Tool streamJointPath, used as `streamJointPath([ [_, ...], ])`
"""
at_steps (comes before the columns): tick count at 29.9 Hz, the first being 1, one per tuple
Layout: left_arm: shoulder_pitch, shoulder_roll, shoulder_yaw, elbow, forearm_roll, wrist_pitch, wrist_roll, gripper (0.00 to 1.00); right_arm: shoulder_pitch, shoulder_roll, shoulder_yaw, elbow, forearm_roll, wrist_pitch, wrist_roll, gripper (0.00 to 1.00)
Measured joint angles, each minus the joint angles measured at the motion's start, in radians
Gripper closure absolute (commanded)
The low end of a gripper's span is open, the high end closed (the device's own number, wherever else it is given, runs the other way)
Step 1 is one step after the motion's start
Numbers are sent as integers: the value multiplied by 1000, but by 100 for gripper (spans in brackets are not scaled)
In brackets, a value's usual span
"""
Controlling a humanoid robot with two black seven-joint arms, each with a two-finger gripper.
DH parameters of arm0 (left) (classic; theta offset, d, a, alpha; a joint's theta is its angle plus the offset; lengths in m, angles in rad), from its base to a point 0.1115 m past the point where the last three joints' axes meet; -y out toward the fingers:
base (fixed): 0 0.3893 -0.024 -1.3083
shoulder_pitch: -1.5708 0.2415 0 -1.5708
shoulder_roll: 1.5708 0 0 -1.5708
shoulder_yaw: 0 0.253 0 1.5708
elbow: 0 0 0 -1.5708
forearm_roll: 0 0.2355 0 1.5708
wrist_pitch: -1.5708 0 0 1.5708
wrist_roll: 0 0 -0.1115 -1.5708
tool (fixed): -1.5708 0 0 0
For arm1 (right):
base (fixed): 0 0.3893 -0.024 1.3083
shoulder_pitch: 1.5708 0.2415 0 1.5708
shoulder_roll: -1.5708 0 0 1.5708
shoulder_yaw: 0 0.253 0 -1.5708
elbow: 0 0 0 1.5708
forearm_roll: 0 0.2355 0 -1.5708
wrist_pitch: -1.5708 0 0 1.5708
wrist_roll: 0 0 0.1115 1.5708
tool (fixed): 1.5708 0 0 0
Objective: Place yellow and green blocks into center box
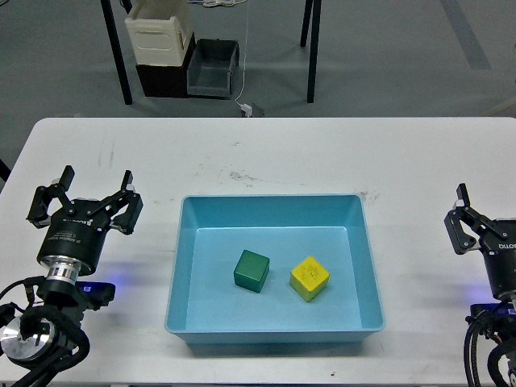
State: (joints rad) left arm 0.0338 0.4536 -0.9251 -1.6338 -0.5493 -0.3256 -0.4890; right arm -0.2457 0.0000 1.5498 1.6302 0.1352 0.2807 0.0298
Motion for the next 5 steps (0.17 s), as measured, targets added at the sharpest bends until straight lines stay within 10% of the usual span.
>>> streamJointPath([
  [5, 1, -3, -21, 0, -2, -5, 0, 0, -7, 0, -2, 0, 1, 57, 2, 0],
])
